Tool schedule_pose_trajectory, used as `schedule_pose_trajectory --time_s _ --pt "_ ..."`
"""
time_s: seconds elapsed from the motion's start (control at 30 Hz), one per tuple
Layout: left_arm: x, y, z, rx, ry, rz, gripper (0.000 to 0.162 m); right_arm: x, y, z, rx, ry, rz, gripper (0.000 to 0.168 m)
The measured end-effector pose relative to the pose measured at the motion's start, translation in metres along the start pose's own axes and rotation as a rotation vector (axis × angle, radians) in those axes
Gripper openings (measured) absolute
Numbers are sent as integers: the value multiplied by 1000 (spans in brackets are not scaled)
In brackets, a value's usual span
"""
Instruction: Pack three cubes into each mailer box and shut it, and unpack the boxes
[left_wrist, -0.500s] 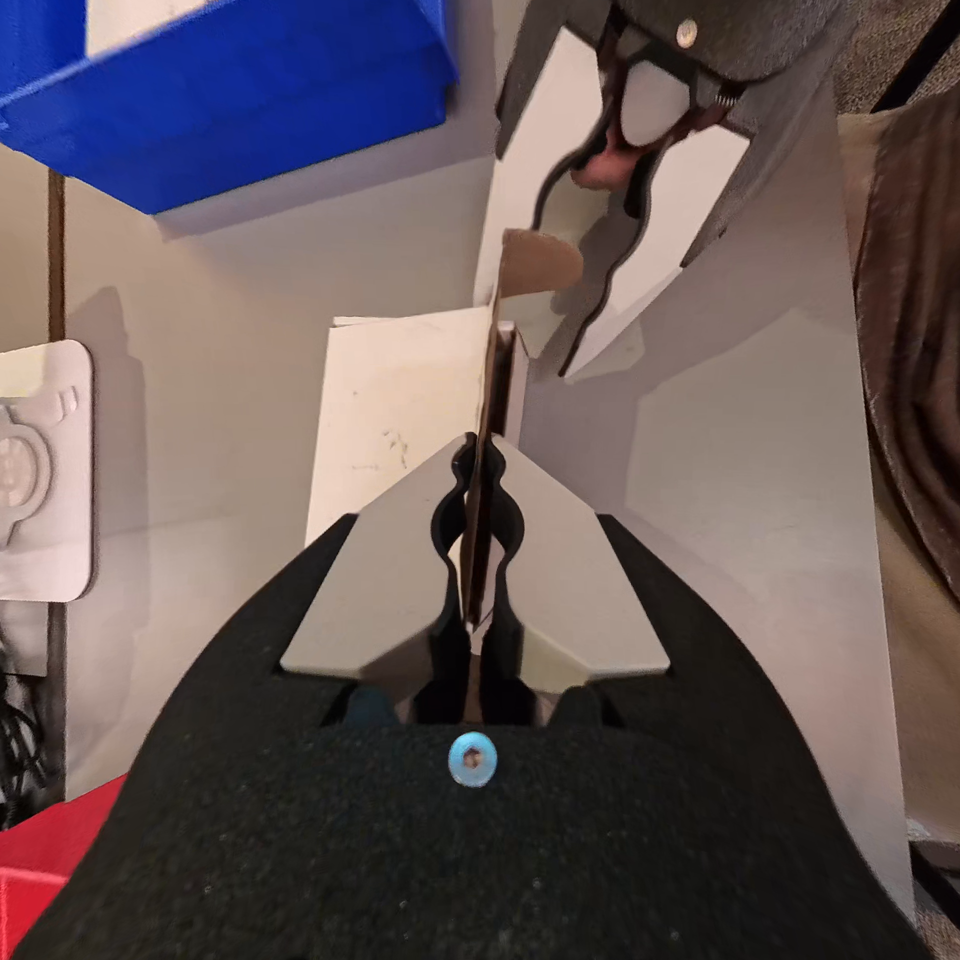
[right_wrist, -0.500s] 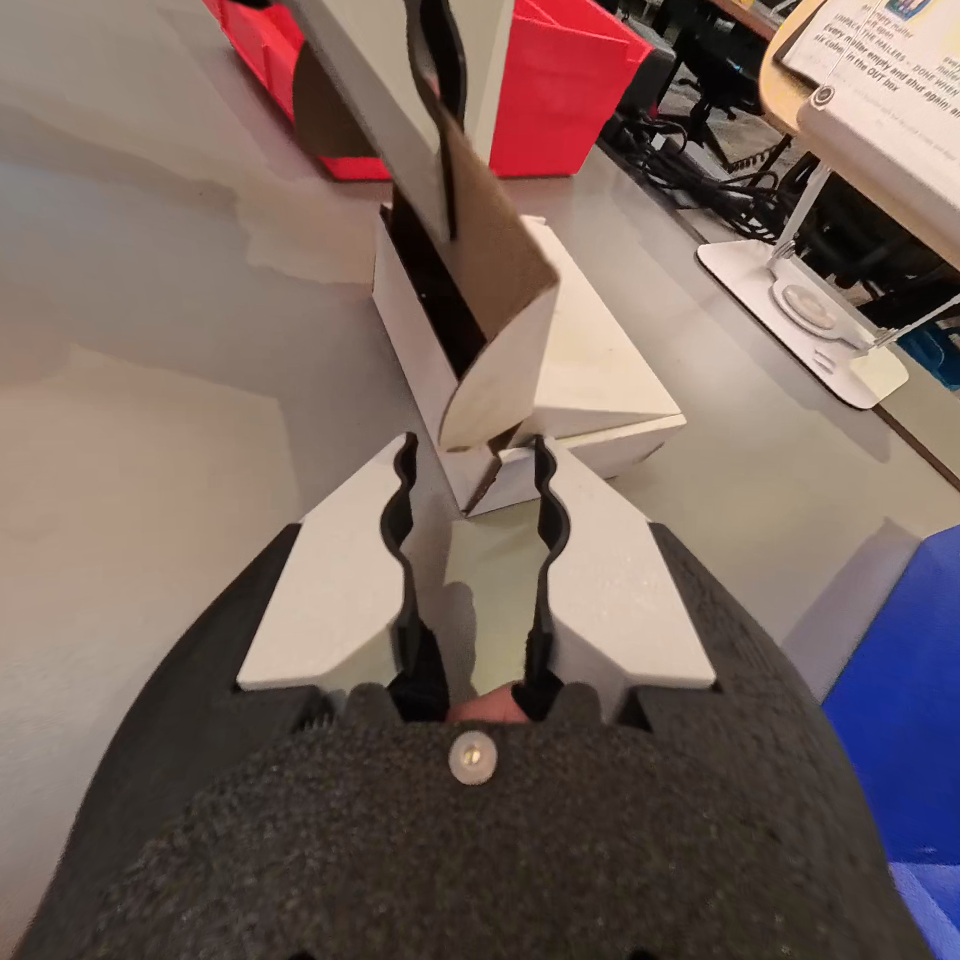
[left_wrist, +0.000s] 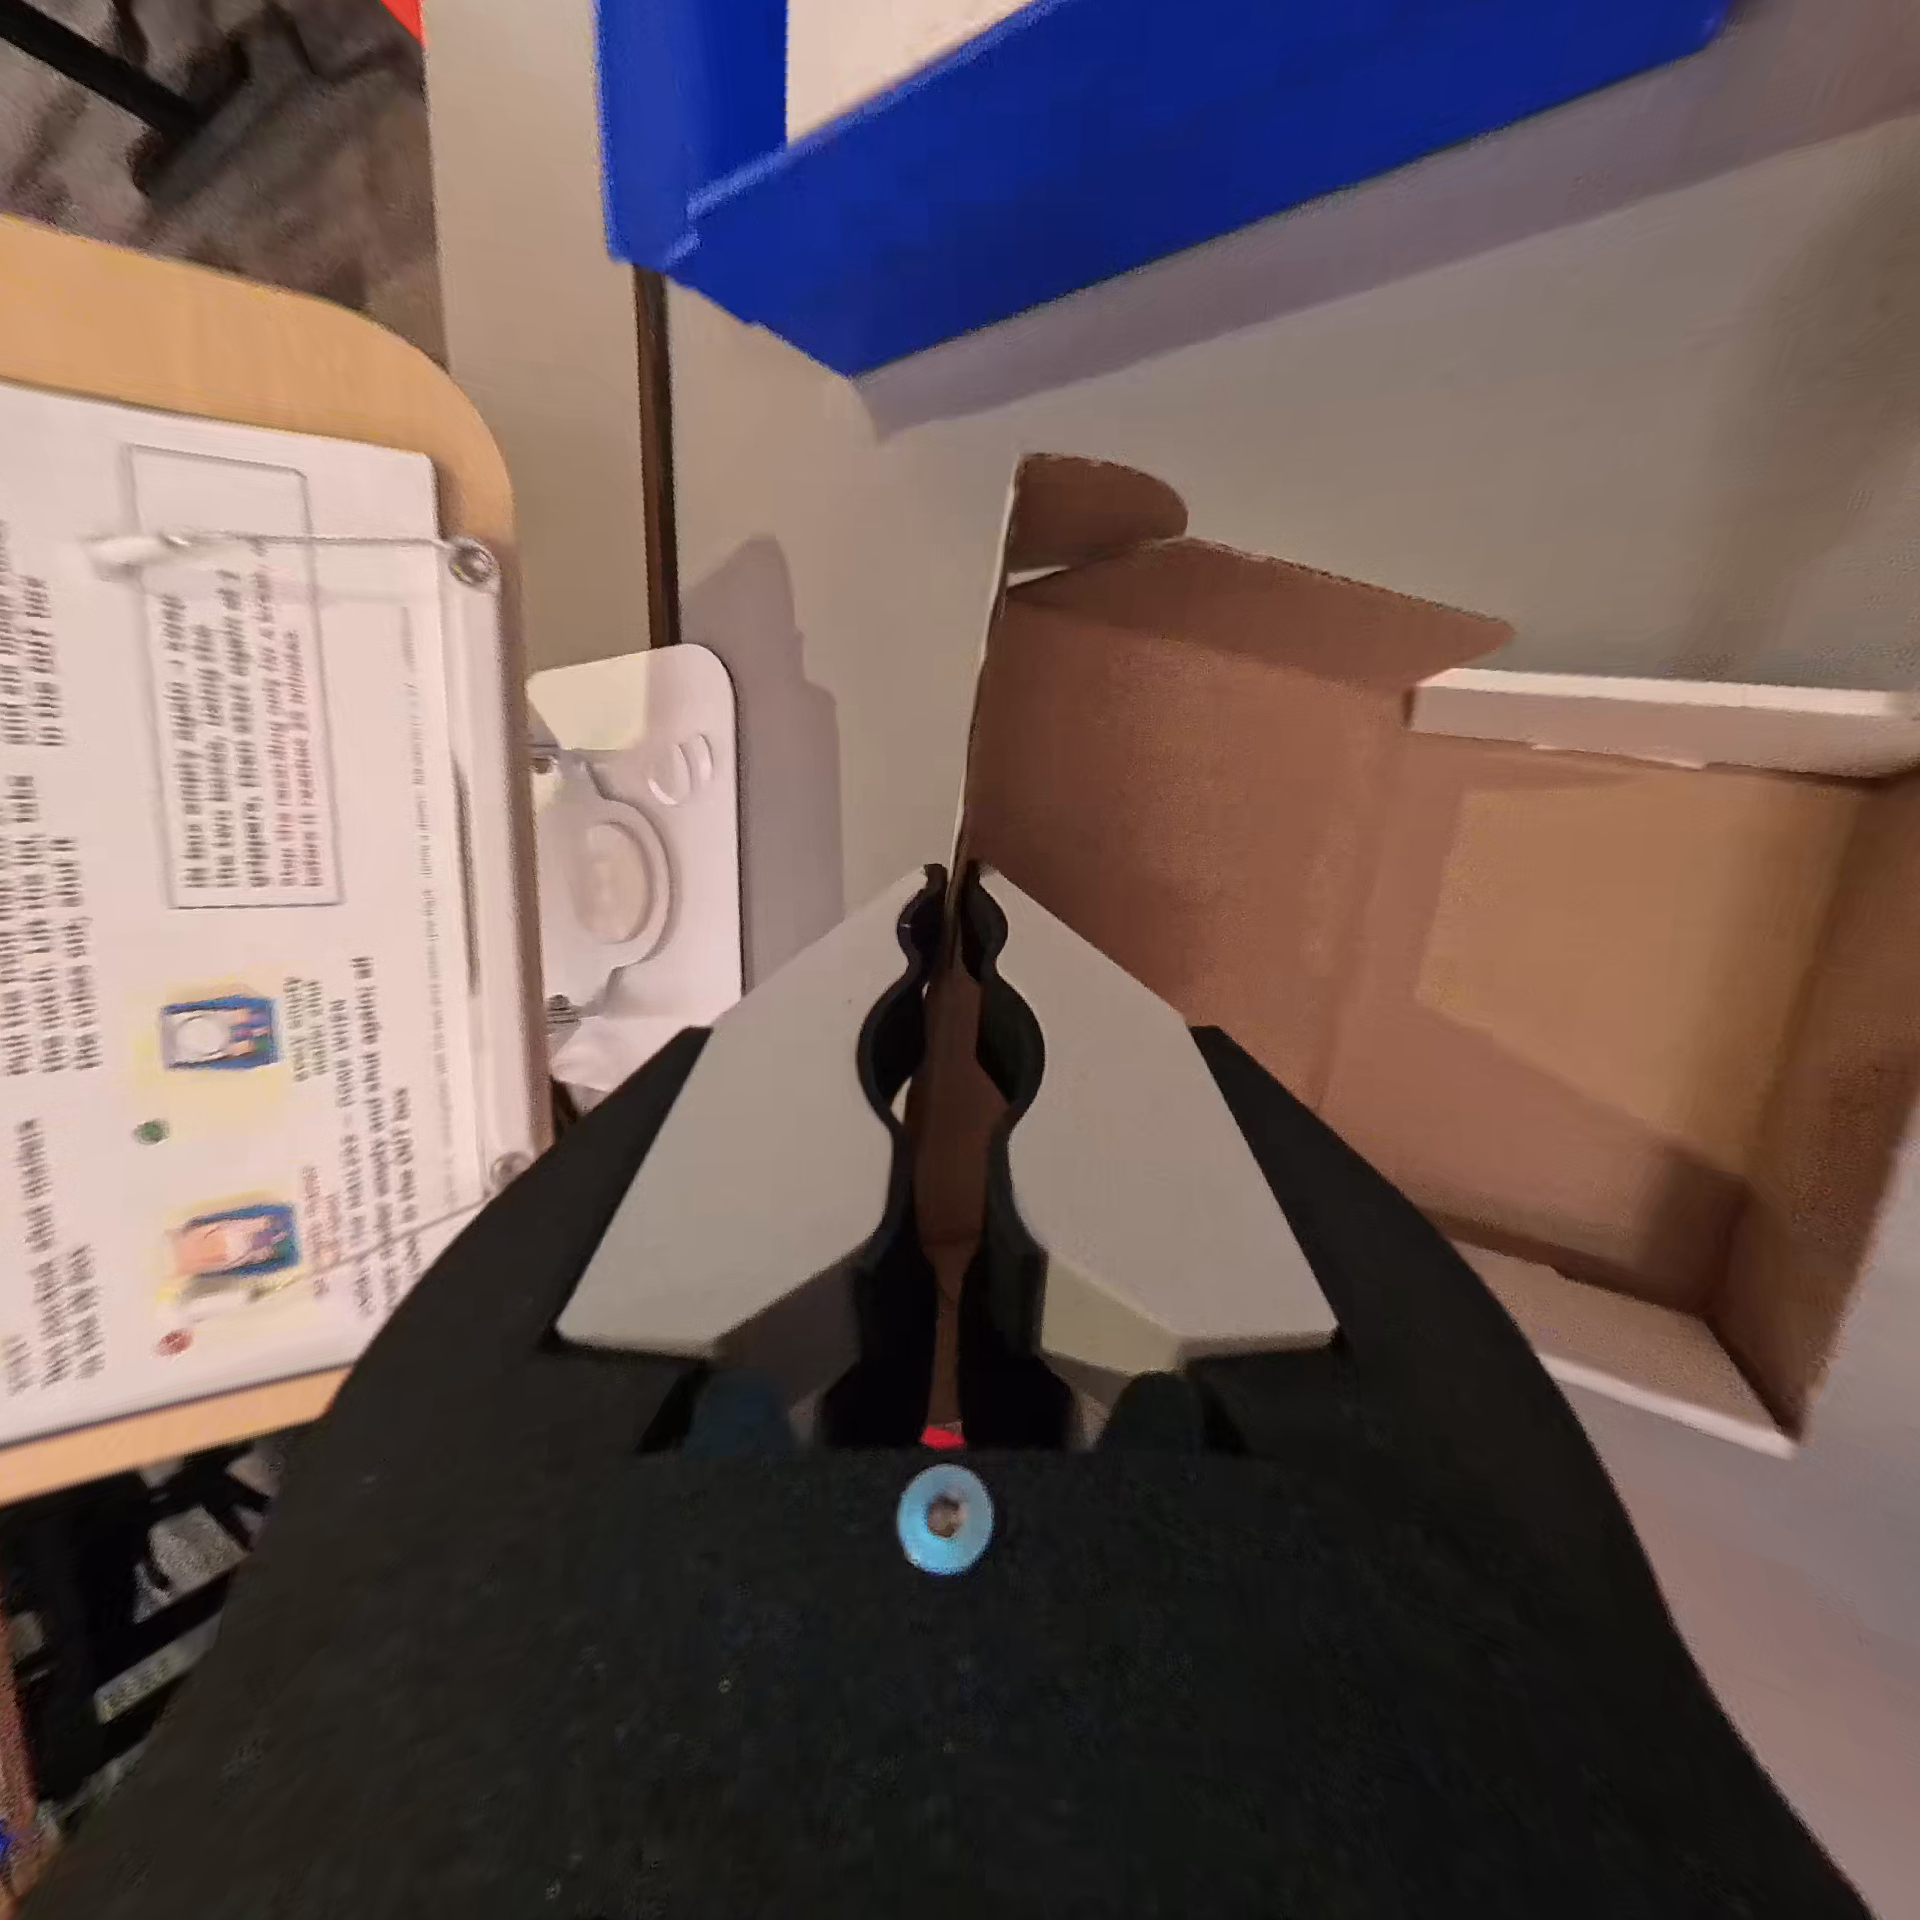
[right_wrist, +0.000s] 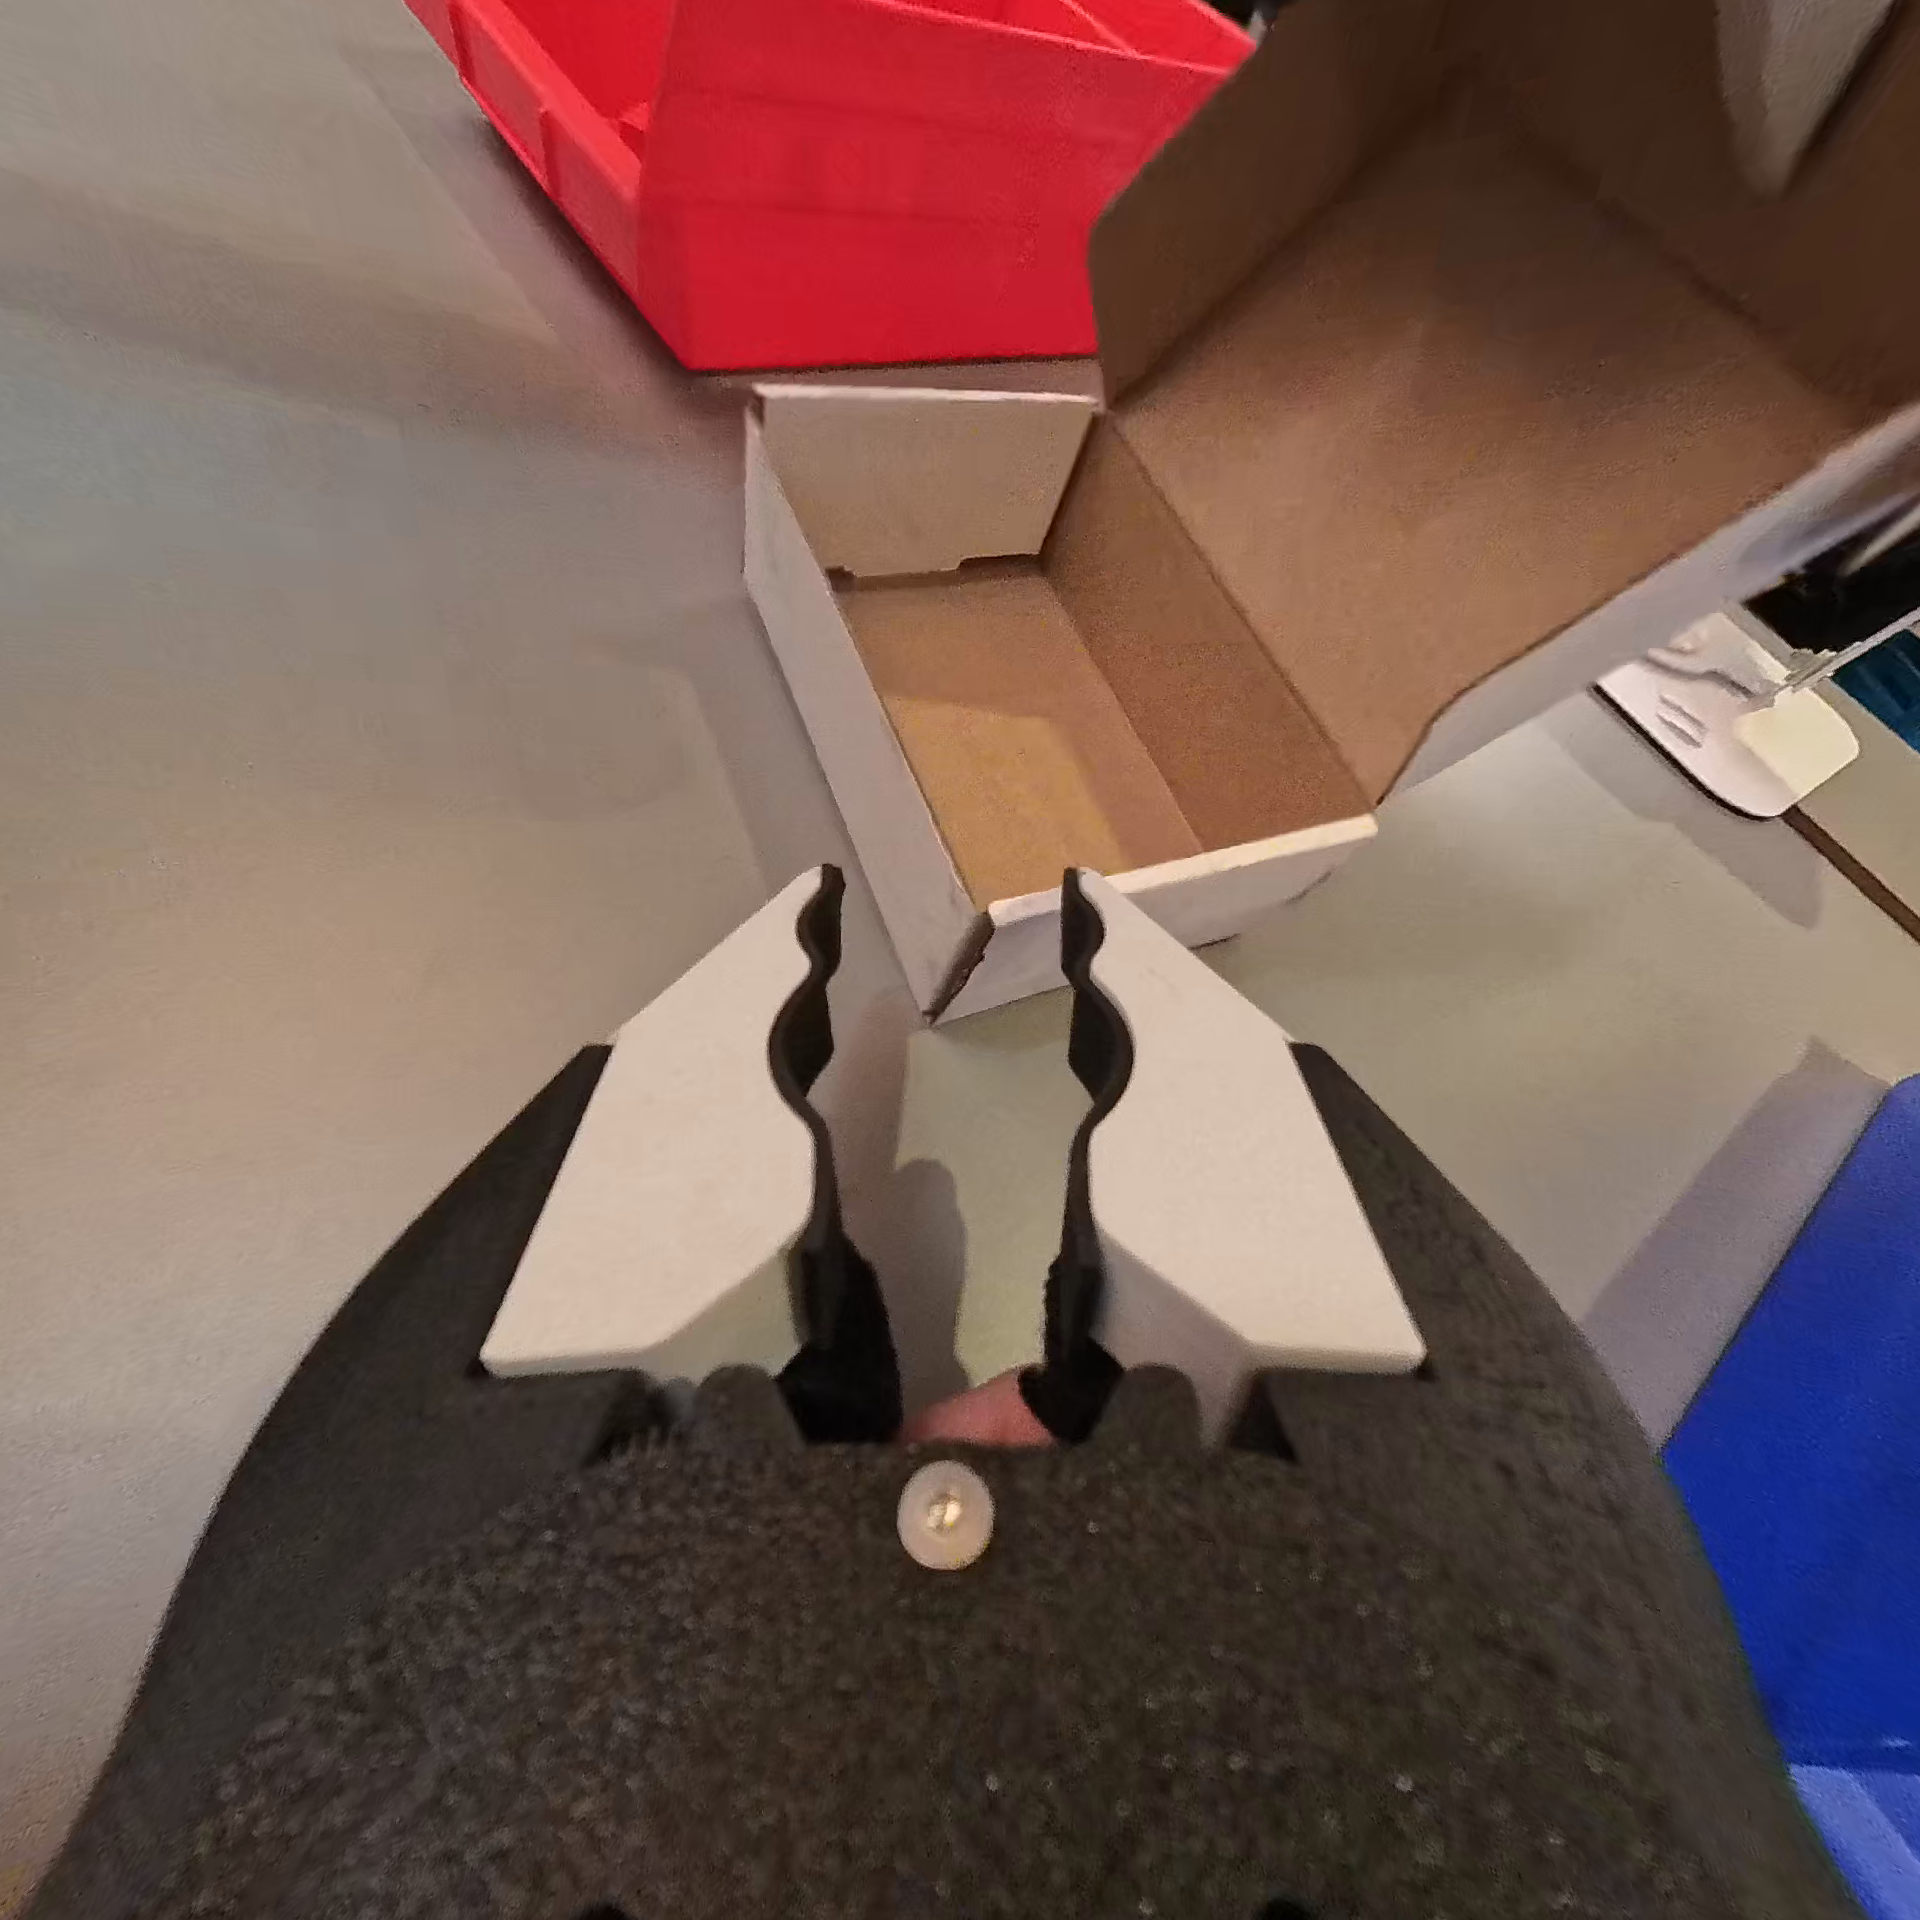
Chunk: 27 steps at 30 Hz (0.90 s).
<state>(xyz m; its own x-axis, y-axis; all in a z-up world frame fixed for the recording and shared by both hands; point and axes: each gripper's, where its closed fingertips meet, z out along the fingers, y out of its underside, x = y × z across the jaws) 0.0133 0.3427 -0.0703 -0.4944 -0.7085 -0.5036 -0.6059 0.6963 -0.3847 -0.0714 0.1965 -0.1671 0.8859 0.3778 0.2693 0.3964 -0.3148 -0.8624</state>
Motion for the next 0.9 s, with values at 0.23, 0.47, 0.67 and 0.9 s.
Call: schedule_pose_trajectory --time_s 0.23,0.47,0.67,0.9 --pt "5 33 79 -104 117 -77 1 1 -2 2 11 7 6 39" --pt "5 36 87 -65 124 -138 3 1 -4 4 23 -4 26 38" --pt "-2 12 48 -30 0 60 0 8 -13 3 45 -93 203 84" --pt "5 0 26 -25 -77 180 0 25 1 25 -5 -146 280 138"
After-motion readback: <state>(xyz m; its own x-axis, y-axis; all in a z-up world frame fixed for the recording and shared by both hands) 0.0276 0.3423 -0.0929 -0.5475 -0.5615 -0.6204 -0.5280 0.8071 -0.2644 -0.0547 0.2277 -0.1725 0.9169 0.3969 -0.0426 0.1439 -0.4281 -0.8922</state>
